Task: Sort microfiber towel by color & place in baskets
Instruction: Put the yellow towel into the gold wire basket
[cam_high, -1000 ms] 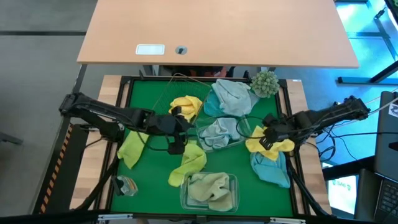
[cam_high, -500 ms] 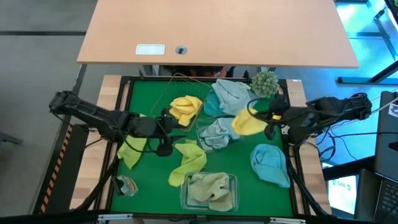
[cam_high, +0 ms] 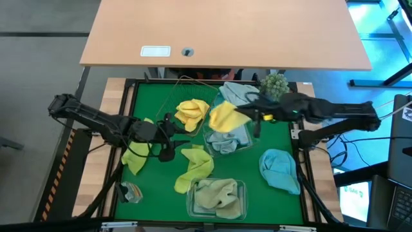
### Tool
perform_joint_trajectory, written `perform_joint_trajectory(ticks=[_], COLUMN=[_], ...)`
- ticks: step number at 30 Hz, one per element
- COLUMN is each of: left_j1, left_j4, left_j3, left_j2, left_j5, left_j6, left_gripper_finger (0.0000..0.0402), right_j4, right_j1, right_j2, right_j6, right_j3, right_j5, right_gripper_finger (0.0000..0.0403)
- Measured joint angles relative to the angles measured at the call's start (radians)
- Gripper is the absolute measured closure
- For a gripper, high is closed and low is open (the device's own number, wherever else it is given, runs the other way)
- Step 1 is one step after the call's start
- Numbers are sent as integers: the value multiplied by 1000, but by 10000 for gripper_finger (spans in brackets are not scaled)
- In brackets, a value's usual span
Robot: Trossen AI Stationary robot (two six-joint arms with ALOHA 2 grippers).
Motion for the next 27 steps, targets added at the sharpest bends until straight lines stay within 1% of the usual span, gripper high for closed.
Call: perform_joint_trajectory(ticks=[2, 7, 14, 17, 22, 25, 27], left_j1=[0, 0, 0, 0, 0, 0, 0], left_j4=[-1, -2, -4, -6, -8, -8, -8], left_j3=[0, -1, -1, -1, -1, -1, -1], left_j2=[0, 0, 0, 0, 0, 0, 0], left_j5=[0, 0, 0, 0, 0, 0, 1], left_j6=[0, 0, 0, 0, 1, 1, 1], left_gripper_finger=[239, 239, 239, 239, 239, 239, 239], right_j4=[66, 224, 511, 679, 955, 1032, 1032], right_j1=[-51, -160, -287, -331, -380, -397, -404], right_j2=[47, 186, 393, 482, 619, 679, 708], right_j6=[-21, -61, -80, -80, -64, -63, -63], right_j3=[0, 0, 0, -1, 0, 0, 0], right_j5=[-49, -133, -272, -323, -347, -347, -347], right_gripper_finger=[401, 401, 401, 401, 401, 401, 401])
